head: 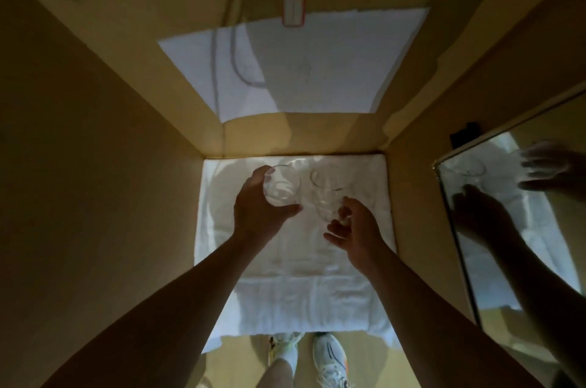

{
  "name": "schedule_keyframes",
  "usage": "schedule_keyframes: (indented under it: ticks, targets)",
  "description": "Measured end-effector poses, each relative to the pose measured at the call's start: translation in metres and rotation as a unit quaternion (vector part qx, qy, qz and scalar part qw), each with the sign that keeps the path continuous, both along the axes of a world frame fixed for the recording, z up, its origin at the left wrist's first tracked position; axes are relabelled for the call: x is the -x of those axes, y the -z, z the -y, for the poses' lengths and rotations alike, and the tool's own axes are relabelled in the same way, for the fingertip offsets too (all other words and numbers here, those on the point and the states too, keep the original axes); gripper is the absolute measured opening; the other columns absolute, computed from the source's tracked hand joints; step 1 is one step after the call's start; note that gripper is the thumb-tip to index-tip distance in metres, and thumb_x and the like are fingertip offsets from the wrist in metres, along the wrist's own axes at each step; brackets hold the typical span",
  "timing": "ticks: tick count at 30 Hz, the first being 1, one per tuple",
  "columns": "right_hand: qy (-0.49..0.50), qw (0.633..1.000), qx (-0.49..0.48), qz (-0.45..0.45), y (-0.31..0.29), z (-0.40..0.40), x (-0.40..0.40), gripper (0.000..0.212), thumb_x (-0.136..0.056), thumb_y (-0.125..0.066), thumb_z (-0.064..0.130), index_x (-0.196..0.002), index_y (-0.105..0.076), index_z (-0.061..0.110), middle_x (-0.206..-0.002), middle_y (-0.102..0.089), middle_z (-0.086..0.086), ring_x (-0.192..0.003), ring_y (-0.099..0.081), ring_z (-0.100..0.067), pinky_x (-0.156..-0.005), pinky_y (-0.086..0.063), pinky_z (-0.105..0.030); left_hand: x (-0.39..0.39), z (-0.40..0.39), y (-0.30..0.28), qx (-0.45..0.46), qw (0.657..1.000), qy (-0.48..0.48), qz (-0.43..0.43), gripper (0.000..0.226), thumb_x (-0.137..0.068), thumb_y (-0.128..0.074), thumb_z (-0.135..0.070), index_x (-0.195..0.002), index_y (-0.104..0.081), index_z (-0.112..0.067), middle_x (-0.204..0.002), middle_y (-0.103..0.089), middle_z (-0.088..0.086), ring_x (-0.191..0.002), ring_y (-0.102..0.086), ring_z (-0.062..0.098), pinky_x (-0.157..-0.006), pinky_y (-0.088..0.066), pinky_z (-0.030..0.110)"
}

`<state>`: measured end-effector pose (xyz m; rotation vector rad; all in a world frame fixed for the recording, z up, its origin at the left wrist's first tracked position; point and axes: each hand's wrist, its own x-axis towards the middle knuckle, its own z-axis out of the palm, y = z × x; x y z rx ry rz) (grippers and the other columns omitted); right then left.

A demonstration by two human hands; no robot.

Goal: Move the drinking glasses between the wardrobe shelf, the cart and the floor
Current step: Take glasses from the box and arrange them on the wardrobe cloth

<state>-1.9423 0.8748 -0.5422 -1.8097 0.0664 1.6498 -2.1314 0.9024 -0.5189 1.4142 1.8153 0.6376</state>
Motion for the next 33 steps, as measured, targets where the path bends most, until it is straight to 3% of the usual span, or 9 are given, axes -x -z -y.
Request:
schedule_keyframes:
  ticks: [6, 8, 11, 13, 15, 19, 22, 27, 33]
  targets:
    - [-0.021, 0.998, -0.062, 0.014, -0.08, -0.003, 0.012, 0.024, -0.097, -0.053, 0.034, -0.079, -0.052, 0.017, -0.074, -0.051, -0.003, -0.061, -0.05, -0.018, -0.058, -0.056, -0.031, 0.007, 0.007, -0.075, -0.005, 0.997, -0.069, 0.046, 0.08, -0.049, -0.095, -0.036, -0.118, -0.055, -0.036, -0.11, -0.066, -0.016, -0.104, -0.064, 0.013, -0.092, -0.055, 0.039]
    - [-0.044, 0.995, -0.087, 0.017, -0.109, -0.004, 0.016, 0.027, -0.098, -0.051, 0.036, -0.079, -0.054, 0.017, -0.073, -0.052, -0.003, -0.061, -0.052, -0.018, -0.061, -0.057, -0.032, 0.011, 0.01, -0.101, -0.01, 0.997, -0.065, 0.049, 0.076, -0.052, -0.094, -0.034, -0.112, -0.048, -0.041, -0.103, -0.061, -0.021, -0.095, -0.062, 0.005, -0.083, -0.053, 0.026]
    - [-0.076, 0.988, -0.131, 0.024, -0.157, 0.0, 0.022, 0.027, -0.096, -0.051, 0.037, -0.076, -0.053, 0.018, -0.068, -0.054, -0.003, -0.057, -0.052, -0.017, -0.058, -0.056, -0.031, 0.02, 0.015, -0.142, -0.024, 0.999, -0.032, 0.02, 0.064, -0.06, -0.086, -0.036, -0.107, -0.043, -0.04, -0.094, -0.054, -0.021, -0.081, -0.049, -0.003, -0.074, -0.036, 0.011]
    - [-0.094, 0.982, -0.159, 0.028, -0.193, 0.003, 0.025, 0.027, -0.094, -0.051, 0.036, -0.074, -0.051, 0.018, -0.063, -0.053, -0.001, -0.054, -0.052, -0.016, -0.052, -0.054, -0.028, 0.022, 0.025, -0.179, -0.056, 0.995, -0.077, 0.036, 0.075, -0.049, -0.086, -0.046, -0.113, -0.048, -0.039, -0.1, -0.059, -0.021, -0.086, -0.056, -0.002, -0.073, -0.045, 0.016]
    - [-0.101, 0.977, -0.184, 0.026, -0.224, 0.006, 0.027, 0.025, -0.093, -0.052, 0.035, -0.074, -0.05, 0.018, -0.06, -0.051, 0.001, -0.052, -0.05, -0.016, -0.051, -0.054, -0.027, 0.021, 0.033, -0.209, -0.102, 0.988, -0.111, 0.04, 0.091, -0.05, -0.094, -0.043, -0.128, -0.048, -0.03, -0.11, -0.059, -0.013, -0.098, -0.061, 0.012, -0.081, -0.051, 0.028]
    - [-0.096, 0.965, -0.243, 0.002, -0.291, 0.021, 0.033, 0.027, -0.092, -0.056, 0.033, -0.07, -0.05, 0.019, -0.057, -0.049, 0.002, -0.049, -0.047, -0.016, -0.056, -0.051, -0.029, 0.021, 0.054, -0.279, -0.139, 0.979, -0.144, 0.036, 0.1, -0.053, -0.097, -0.04, -0.137, -0.044, -0.025, -0.117, -0.059, -0.007, -0.104, -0.059, 0.016, -0.08, -0.044, 0.025]
    - [-0.103, 0.954, -0.281, -0.026, -0.335, 0.031, 0.037, 0.029, -0.095, -0.054, 0.035, -0.072, -0.05, 0.018, -0.068, -0.052, -0.002, -0.05, -0.045, -0.018, -0.059, -0.045, -0.029, 0.021, 0.069, -0.328, -0.176, 0.973, -0.147, 0.014, 0.097, -0.054, -0.096, -0.041, -0.135, -0.047, -0.021, -0.115, -0.063, -0.006, -0.1, -0.061, 0.016, -0.079, -0.044, 0.025]
    - [-0.152, 0.92, -0.361, 0.001, -0.394, 0.05, 0.036, 0.031, -0.099, -0.049, 0.043, -0.079, -0.052, 0.019, -0.093, -0.055, -0.011, -0.061, -0.051, -0.02, -0.062, -0.055, -0.032, 0.029, 0.105, -0.396, -0.245, 0.953, -0.181, 0.01, 0.067, -0.054, -0.093, -0.047, -0.104, -0.051, -0.03, -0.097, -0.063, -0.016, -0.093, -0.065, 0.015, -0.078, -0.053, 0.033]
    - [-0.164, 0.89, -0.426, 0.006, -0.439, 0.082, 0.029, 0.033, -0.096, -0.051, 0.044, -0.077, -0.049, 0.017, -0.079, -0.053, -0.009, -0.055, -0.051, -0.019, -0.05, -0.054, -0.028, 0.025, 0.151, -0.449, -0.31, 0.926, -0.214, 0.032, 0.081, -0.057, -0.094, -0.05, -0.126, -0.059, -0.027, -0.112, -0.066, -0.009, -0.098, -0.06, 0.012, -0.085, -0.046, 0.024]
